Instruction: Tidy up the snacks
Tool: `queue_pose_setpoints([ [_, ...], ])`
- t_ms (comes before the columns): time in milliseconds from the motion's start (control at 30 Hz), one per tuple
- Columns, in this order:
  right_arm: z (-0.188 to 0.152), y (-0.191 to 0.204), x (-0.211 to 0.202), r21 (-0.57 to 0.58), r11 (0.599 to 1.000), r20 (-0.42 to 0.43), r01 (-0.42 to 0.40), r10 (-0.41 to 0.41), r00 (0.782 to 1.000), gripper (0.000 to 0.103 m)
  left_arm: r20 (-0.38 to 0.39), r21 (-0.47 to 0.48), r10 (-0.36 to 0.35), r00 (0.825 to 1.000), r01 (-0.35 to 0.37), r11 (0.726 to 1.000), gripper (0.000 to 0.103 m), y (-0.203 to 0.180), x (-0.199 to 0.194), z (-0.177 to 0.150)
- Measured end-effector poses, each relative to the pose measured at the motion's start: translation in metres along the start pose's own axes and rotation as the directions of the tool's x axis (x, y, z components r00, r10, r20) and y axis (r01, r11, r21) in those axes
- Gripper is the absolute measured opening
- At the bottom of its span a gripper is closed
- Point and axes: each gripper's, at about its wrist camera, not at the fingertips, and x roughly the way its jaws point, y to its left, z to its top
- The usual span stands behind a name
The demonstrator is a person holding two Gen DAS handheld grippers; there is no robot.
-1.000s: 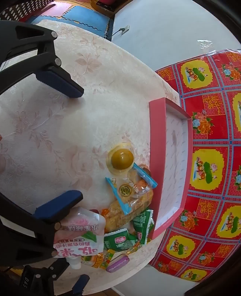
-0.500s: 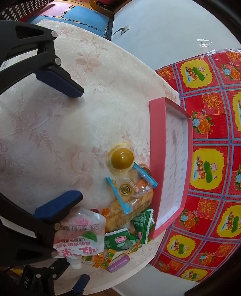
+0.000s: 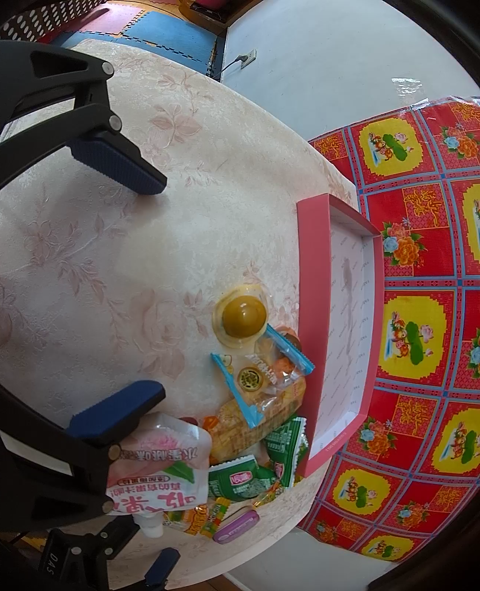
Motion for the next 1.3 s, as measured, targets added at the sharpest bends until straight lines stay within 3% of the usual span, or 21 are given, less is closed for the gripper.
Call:
queue_pose_setpoints([
  [1300,-0.0005,-0.0008,-0.0006,0.002,1.000,0.006,0.000,0.000,1.000,0.100,-0.012,0.005,-0.002,1.000,0.002,1.000,0.102,0.0001,0.0001,0.0011],
])
